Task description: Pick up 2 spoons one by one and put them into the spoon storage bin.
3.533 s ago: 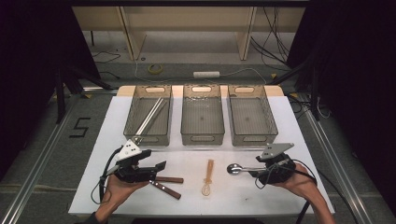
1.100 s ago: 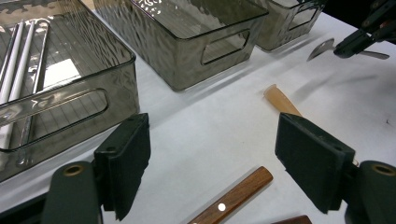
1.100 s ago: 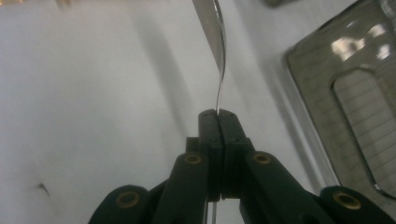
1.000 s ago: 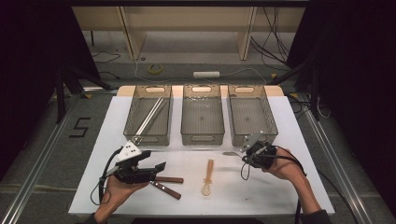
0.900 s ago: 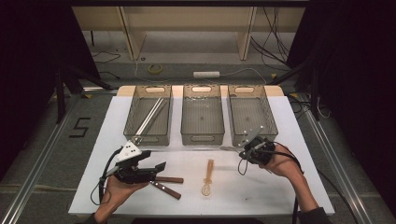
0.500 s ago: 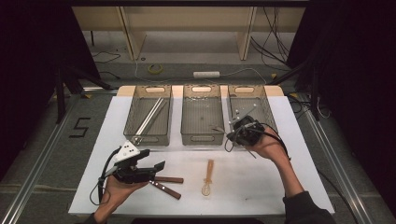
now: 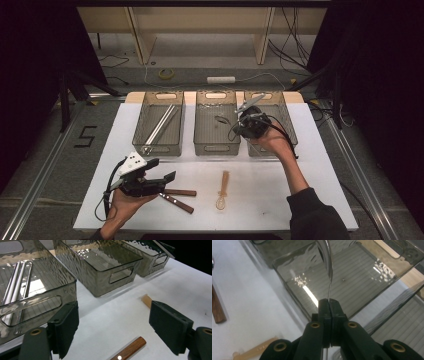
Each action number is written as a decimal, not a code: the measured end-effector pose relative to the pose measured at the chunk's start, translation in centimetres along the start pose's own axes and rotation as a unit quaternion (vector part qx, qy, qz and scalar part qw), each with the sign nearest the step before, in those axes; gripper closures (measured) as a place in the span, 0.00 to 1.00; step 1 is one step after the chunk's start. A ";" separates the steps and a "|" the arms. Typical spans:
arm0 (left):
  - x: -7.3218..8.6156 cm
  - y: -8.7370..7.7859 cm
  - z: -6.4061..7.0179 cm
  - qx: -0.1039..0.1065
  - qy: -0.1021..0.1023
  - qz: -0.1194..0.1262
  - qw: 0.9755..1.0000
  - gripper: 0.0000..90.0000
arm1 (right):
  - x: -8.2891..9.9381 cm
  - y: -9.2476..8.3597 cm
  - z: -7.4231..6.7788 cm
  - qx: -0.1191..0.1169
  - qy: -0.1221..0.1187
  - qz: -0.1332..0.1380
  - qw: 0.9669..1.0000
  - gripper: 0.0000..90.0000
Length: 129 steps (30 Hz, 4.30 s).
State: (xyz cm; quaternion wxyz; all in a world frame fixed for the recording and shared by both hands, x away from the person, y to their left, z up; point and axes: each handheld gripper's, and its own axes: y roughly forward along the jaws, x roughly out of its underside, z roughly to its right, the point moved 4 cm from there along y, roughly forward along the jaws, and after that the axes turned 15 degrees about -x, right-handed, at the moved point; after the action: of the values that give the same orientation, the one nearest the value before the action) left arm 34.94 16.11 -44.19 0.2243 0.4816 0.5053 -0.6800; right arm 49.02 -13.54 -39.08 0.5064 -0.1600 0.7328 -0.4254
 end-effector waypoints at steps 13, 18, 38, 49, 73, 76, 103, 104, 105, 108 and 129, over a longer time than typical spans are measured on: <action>0.2 -0.6 0.1 -0.002 0.003 0.007 1.000 0.26 | -2.8 1.3 1.1 -0.001 0.012 0.014 1.000 1.00; 0.2 -0.8 0.0 -0.004 0.002 0.009 1.000 0.26 | -3.6 2.1 1.8 0.003 0.021 0.019 1.000 1.00; 0.5 -1.4 -0.1 -0.004 0.002 0.013 1.000 0.25 | -5.4 4.1 4.0 0.024 0.074 0.058 0.995 1.00; 0.5 -1.5 0.0 -0.004 0.004 0.013 1.000 0.25 | -5.1 6.0 4.6 0.035 0.084 0.056 0.994 1.00; 0.5 -1.4 -0.1 -0.006 0.003 0.013 1.000 0.24 | -3.2 5.3 3.2 -0.002 0.094 0.082 0.992 0.66; 0.5 -1.3 -0.1 -0.007 0.002 0.013 1.000 0.24 | -3.0 4.3 1.9 -0.003 0.075 0.082 0.994 0.55; 0.7 -0.4 1.2 -0.019 -0.016 -0.027 0.999 0.24 | 5.4 0.7 -4.7 0.034 0.056 0.141 0.988 0.41; 0.7 -0.4 1.4 -0.019 -0.015 -0.029 0.999 0.24 | 5.7 0.6 -4.8 0.035 0.054 0.142 0.988 0.40; 0.7 -0.3 1.6 -0.019 -0.018 -0.030 0.999 0.24 | 6.1 0.5 -4.9 0.036 0.054 0.142 0.988 0.40; 0.7 0.1 2.2 -0.021 -0.015 -0.039 0.999 0.23 | 7.1 0.1 -5.2 0.041 0.052 0.152 0.986 0.39; 0.5 1.6 4.4 -0.023 -0.021 -0.064 0.997 0.21 | 13.0 -2.6 -6.5 0.061 0.074 0.196 0.976 0.36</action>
State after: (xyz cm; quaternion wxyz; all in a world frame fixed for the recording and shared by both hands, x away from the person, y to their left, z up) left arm 34.12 11.64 -45.23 0.2022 0.4284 0.5456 -0.6913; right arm 37.15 -20.65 -44.11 0.5332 0.0493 0.7581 -0.3723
